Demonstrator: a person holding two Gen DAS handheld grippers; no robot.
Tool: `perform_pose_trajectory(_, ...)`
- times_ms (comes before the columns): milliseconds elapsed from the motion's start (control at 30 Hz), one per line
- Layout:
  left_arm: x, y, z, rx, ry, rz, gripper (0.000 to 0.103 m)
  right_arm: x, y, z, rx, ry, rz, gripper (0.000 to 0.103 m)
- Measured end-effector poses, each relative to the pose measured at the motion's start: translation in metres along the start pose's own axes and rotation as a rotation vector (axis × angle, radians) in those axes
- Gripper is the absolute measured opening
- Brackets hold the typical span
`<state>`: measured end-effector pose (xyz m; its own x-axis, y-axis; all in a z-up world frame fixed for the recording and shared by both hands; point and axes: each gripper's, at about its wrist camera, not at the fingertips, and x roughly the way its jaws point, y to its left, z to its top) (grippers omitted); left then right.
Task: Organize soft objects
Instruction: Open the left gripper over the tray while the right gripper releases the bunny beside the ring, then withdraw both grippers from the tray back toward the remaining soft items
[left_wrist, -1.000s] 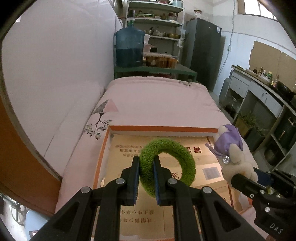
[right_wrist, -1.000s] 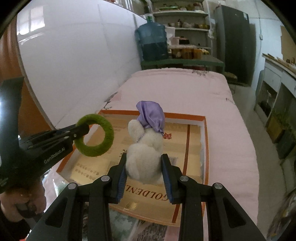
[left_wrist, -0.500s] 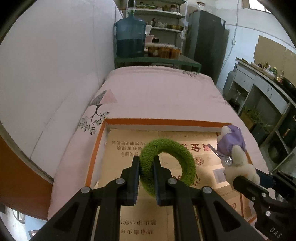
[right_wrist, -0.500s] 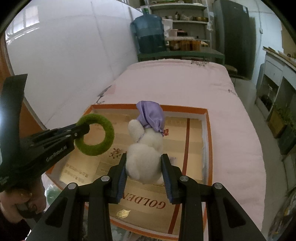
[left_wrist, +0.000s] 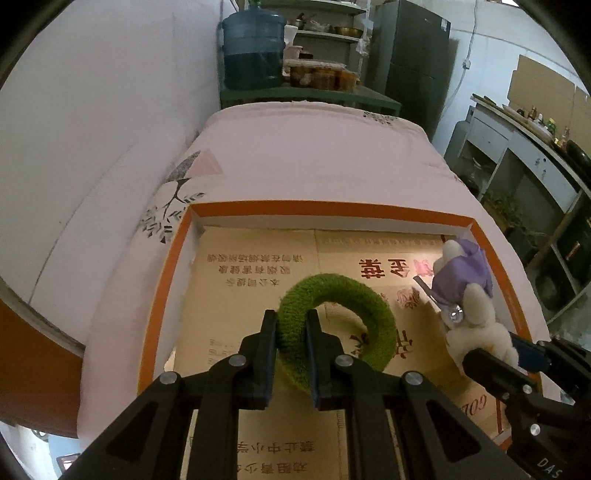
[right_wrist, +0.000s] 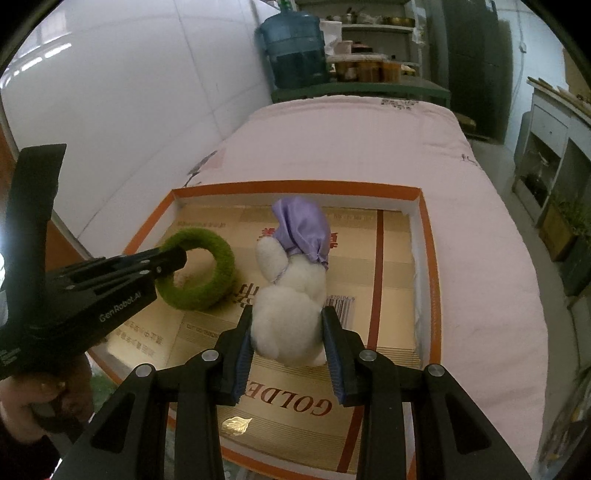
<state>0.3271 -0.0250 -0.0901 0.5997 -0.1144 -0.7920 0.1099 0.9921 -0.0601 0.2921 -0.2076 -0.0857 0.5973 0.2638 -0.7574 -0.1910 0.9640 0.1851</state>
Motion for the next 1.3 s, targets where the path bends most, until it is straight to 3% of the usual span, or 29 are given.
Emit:
perform_pose_trajectory(100,0.006,0.003,0.001,-0.001,0.032,-0.053,0.026,0.000,0.001,0.000,-0.004,0.004,0.001,0.039)
perform_pose_trajectory(167,0.007,0.003,0.001,-0.003,0.046,-0.070,0.054,0.000,0.002,-0.001,-0.003,0.004,0.000,0.043)
perform_pose_trajectory(233,0.003,0.003,0.000,0.003,0.030,-0.072,0.063,0.000,0.002,-0.002,-0.002,0.003,0.001,0.051)
perform_pose_trajectory(300,-0.005,0.001,0.001,0.011,0.005,-0.075,0.063,-0.002,0.002,-0.002,0.002,-0.005,0.005,0.056)
perform_pose_trajectory(633,-0.056,-0.011,-0.004,0.088,-0.111,-0.058,0.063,-0.030,0.010,-0.007,-0.018,-0.058,-0.006,0.060)
perform_pose_trajectory(833,-0.094,-0.011,-0.015,0.067,-0.160,-0.078,0.063,-0.059,0.020,-0.016,-0.023,-0.111,-0.009,0.060)
perform_pose_trajectory(1300,-0.194,-0.008,-0.056,0.048,-0.375,-0.022,0.063,-0.139,0.052,-0.053,-0.036,-0.234,-0.021,0.060)
